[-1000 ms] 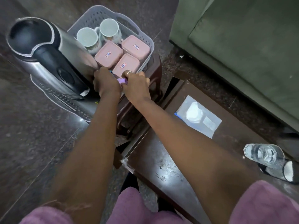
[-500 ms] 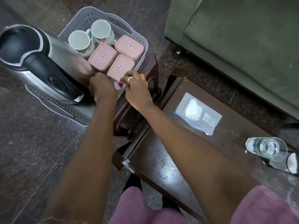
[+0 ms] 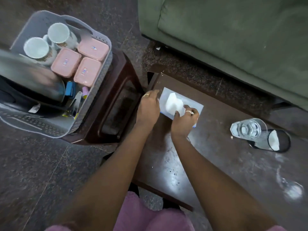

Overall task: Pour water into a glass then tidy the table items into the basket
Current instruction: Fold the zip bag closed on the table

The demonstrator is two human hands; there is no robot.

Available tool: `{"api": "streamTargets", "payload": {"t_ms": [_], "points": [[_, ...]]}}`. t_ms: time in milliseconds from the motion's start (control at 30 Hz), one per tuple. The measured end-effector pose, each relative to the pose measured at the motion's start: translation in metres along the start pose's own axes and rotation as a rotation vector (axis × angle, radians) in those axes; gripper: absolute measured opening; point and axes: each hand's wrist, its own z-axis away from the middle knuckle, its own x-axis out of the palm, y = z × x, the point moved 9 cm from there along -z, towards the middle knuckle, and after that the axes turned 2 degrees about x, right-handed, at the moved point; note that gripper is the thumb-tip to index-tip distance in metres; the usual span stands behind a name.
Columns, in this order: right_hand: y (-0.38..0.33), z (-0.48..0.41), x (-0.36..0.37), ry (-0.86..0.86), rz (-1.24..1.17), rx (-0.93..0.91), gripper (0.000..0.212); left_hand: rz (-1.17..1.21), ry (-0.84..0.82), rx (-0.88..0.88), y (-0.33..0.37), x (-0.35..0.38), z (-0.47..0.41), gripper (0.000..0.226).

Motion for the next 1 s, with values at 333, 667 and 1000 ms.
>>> {"api": "streamTargets", "payload": {"t_ms": [333,667,1000], "points": [[0.091,-0.039,-0.005,-0.109,-0.022,0.461,0.053,-0.164,-0.317,-0.223,-0.023,0.078,-0.012,0.05],[0.105,-0.05,0.004,-0.132,-0.177,0.592,0.037,0.036,-0.353,-0.504,-0.047,0.09,-0.013,0.049],[0.063,-0.055,0.002,-0.052,-0.646,0.526,0.029,0.091,-0.117,-0.387,-0.041,0.049,-0.017,0.034]]}}
